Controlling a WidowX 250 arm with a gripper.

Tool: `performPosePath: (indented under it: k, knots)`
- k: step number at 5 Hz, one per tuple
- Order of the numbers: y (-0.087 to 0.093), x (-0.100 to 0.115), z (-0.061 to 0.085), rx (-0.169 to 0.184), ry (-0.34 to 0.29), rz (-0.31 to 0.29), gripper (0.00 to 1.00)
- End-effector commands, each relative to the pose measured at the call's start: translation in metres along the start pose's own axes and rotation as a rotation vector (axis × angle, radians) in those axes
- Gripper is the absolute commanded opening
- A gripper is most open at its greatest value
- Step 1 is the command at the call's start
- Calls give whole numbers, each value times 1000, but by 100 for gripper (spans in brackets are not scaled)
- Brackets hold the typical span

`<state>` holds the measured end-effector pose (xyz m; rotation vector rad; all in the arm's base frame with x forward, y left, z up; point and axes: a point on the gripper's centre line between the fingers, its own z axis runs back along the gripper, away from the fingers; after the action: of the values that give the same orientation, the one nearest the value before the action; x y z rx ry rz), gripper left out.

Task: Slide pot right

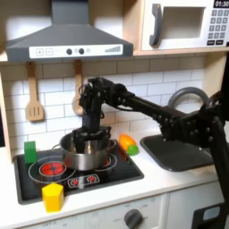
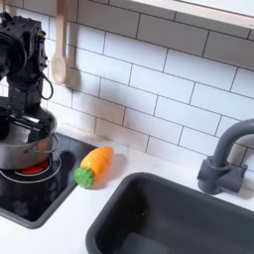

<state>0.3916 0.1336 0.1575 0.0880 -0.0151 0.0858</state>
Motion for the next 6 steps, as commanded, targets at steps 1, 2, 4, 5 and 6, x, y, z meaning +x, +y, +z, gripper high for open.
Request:
performPosePath:
  k: [1, 2, 4, 5, 6]
  knots:
    - [-15, -5, 0, -20, 13, -22, 100]
    - [-27, -8, 5, -30, 16, -43, 100]
    - [-41, -15, 13, -37, 0, -66, 100]
    - [-48, -19, 13, -38, 5, -78, 100]
    - [-52, -21, 13, -36, -1, -80, 100]
